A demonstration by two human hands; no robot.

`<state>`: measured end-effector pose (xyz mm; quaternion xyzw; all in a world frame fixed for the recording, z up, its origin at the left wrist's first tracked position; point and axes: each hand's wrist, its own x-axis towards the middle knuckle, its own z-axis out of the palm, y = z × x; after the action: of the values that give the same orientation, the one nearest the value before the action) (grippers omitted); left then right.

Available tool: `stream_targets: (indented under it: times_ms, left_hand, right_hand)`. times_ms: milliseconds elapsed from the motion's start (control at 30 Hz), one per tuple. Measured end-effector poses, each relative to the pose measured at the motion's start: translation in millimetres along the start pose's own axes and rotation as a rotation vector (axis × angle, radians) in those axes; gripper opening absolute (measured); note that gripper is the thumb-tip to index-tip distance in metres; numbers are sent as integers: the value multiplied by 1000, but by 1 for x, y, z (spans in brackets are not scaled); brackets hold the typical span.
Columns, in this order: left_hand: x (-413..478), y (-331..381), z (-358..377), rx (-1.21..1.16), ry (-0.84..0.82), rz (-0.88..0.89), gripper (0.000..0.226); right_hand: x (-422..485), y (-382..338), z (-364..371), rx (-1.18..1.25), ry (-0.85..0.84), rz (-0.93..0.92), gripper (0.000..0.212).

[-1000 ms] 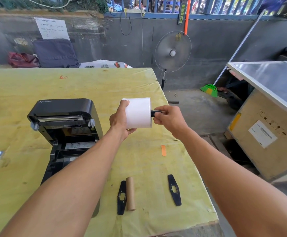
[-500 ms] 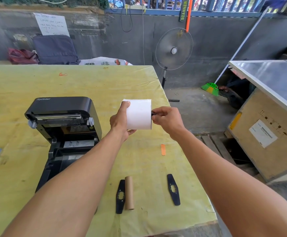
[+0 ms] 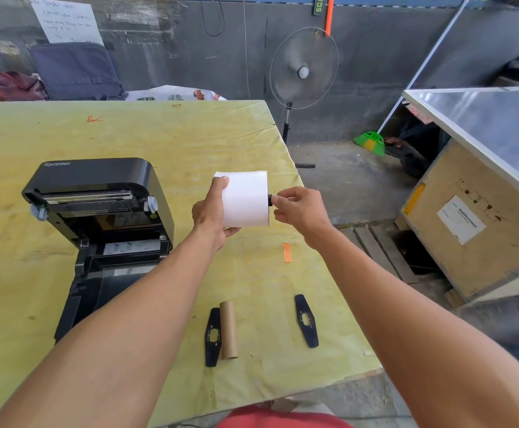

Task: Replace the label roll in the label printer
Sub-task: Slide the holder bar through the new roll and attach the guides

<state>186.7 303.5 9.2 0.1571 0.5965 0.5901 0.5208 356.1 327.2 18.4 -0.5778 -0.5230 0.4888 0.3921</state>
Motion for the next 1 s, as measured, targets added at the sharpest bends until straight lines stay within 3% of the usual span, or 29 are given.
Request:
stream_targets:
  times_ms: [200, 367, 467, 567, 733, 867, 1000]
  left_hand:
    - [-4, -7, -12, 16, -32, -9, 39]
    - [-10, -16, -18, 9, -25, -27, 39]
    - [-12, -19, -23, -8, -27, -32, 38]
    - [-12, -21, -26, -5, -37, -35, 39]
    - [-11, -21, -28, -8, -34, -38, 38]
    - [-10, -19, -28, 6, -30, -41, 38]
    - [-7, -14, -24, 21, -38, -33, 39]
  right_hand:
    - [-21, 45, -13, -341, 28, 141, 17]
    - [-49, 82, -17, -915, -200, 312, 24]
    - [-70, 103, -14, -1065, -310, 393, 39]
    - [-79, 116, -12, -1159, -295, 362, 45]
    - [-77, 119, -8, -1055, -258, 411, 27]
    - [-60, 103, -1, -662, -148, 439, 19]
    - [-29, 52, 1, -337, 13, 276, 14]
